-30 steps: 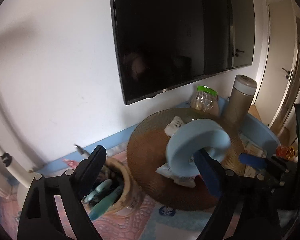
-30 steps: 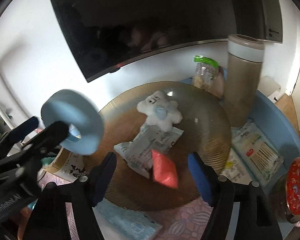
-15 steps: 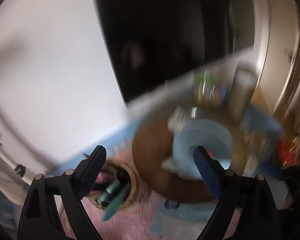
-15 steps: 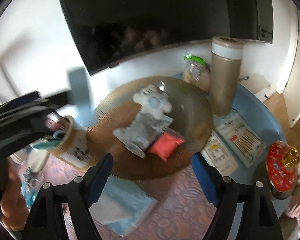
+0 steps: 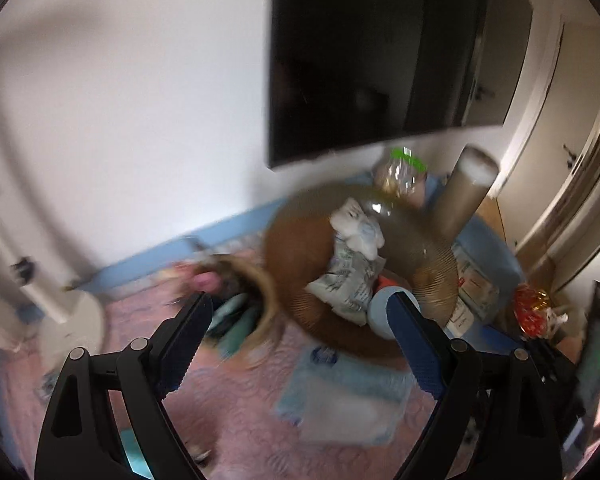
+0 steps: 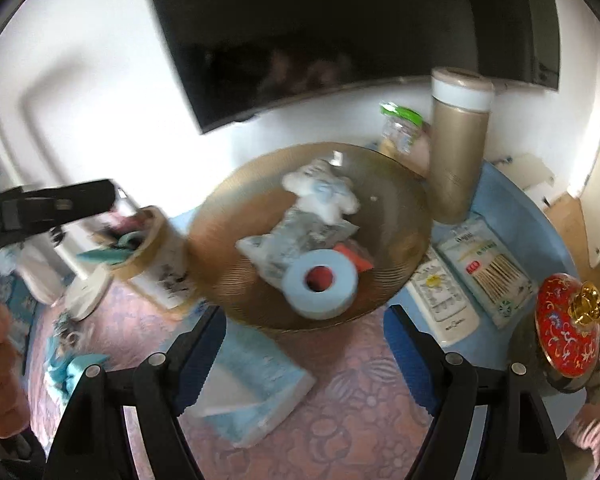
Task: Organize soft objects
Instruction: 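Move both open tools back over the remaining soft items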
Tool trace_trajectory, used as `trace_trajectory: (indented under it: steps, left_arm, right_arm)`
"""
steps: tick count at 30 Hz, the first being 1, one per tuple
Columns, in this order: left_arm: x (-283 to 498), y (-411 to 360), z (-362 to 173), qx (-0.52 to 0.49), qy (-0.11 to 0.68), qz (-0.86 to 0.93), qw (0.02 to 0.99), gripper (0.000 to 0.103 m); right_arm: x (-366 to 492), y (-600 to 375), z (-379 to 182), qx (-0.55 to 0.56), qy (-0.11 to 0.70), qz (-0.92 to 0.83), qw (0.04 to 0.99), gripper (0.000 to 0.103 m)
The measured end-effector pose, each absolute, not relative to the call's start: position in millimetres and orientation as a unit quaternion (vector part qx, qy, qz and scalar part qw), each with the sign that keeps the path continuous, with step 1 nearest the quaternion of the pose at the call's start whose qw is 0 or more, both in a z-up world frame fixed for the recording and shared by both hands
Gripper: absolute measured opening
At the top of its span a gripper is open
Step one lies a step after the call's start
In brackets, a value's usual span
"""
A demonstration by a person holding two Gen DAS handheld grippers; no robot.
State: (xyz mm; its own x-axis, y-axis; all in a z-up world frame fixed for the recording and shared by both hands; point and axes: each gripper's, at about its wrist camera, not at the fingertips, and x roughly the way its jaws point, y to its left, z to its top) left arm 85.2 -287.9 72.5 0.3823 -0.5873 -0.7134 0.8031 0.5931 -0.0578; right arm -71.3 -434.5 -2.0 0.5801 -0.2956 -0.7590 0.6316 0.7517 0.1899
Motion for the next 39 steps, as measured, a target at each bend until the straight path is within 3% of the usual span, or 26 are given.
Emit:
trace_trajectory:
  steps: [7, 9, 12, 16, 26, 39]
  left_arm:
    - [45.4, -112.1, 134.6, 0.066, 0.24, -0.323, 0.913, 0.09]
    - [37.3, -56.4, 142.2, 0.022, 0.224, -0.292, 0.93, 0.103]
    - [29.1, 4.2, 139.6, -0.022, 0.215, -0.254, 0.943, 0.103]
    - [14.4, 74.5, 97.6, -0.073, 0.176, -0.202, 0.961, 0.103]
    - [33.5, 138.2, -23.8, -0.093, 0.28, -0.208, 0.933, 0.102]
    - [52.8, 114.1, -100.5, -0.01, 0.334, -0.171, 0.927, 0.102]
  right_arm:
    - [-70.3, -358.1, 19.4, 0.192, 0.323, -0.204, 0.904, 0.08]
    - [-67.8, -329.5, 19.9, 0.174, 0.315, -0.192, 0.913, 0.084]
    - [-65.3, -280.5, 16.8, 0.143, 0.301, -0.159, 0.929, 0.087]
    - [-62.8, -223.5, 5.8, 0.115, 0.289, -0.13, 0.941, 0.095]
    - [-22.6, -148.8, -34.1, 0.071, 0.373, -0.041, 0.924, 0.095]
    - [9.6, -144.3, -92.1, 0.035, 0.414, -0.098, 0.904, 0.095]
